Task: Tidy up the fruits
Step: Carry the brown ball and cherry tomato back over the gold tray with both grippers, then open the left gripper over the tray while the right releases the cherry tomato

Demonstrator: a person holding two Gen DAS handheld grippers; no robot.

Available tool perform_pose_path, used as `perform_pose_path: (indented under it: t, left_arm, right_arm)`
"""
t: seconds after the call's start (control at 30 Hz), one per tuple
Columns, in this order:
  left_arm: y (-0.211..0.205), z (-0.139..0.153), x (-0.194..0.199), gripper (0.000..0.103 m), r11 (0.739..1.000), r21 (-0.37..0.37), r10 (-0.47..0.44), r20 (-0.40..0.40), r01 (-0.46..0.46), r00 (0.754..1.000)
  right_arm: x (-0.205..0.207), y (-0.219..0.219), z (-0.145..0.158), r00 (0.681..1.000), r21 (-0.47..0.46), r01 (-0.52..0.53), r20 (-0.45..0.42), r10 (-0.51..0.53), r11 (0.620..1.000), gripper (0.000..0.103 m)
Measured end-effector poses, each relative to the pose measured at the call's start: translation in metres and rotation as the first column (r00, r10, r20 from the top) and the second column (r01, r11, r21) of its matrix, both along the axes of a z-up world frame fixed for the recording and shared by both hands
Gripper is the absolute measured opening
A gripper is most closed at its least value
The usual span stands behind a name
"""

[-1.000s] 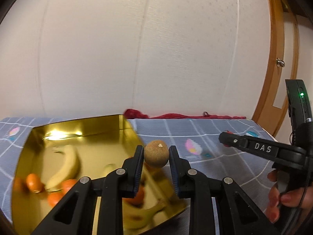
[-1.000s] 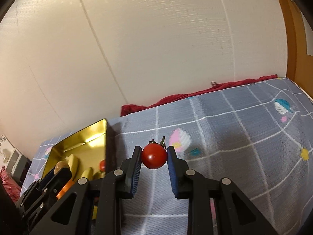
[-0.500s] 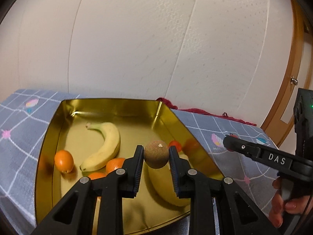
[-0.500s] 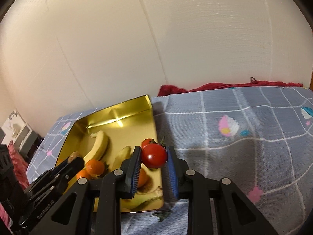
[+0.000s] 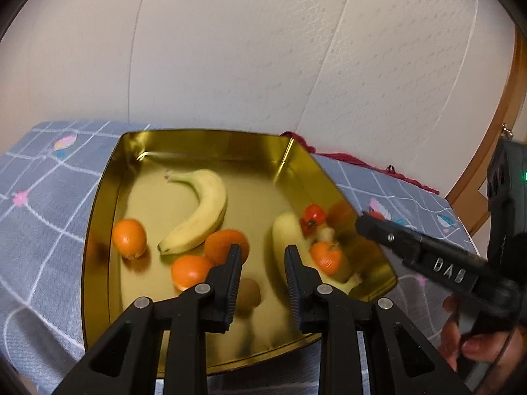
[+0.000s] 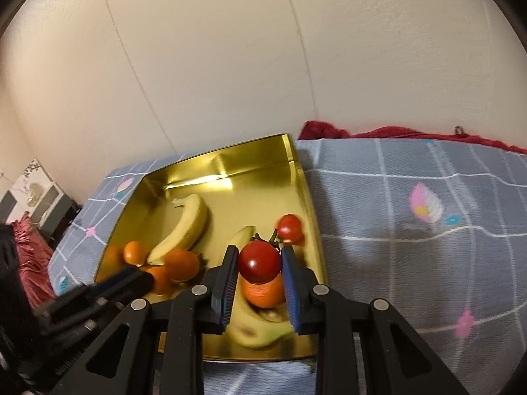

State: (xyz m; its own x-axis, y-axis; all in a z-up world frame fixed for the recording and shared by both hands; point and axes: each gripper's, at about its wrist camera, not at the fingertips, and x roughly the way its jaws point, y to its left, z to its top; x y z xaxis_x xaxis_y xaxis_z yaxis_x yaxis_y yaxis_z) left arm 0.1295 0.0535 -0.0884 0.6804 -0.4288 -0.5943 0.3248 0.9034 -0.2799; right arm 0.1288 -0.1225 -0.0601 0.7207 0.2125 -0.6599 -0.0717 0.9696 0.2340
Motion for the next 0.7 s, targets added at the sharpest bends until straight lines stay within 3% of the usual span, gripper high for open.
perform_pose_path:
  t: [0.37,0.5,0.7]
  left_arm:
    - [0.009,-0.029,-0.003,0.029,0.999,-0.036,0.000,-0.054,-0.002,0.999]
    - [0.012,-0.029,-0.012,0.054,0.999,-0.031,0.012,-0.016,-0.012,1.000]
    - [0.008,-0.025,-0.026,0.068,1.000,0.011,0.019,0.033,-0.019,0.999]
  right_arm:
    - [0.032,0.038,-0.027,0.989,-0.002,-0.094,-0.115,0.093,0.996,0.026]
    - [0.042,0.045,-0.033,0.988,-0.020,-0.099,-0.120,0.095,0.995,0.026]
    - [0.060,0.049,-0.028,0.989,-0.003,-0.111,-0.100,0.110,0.994,0.030]
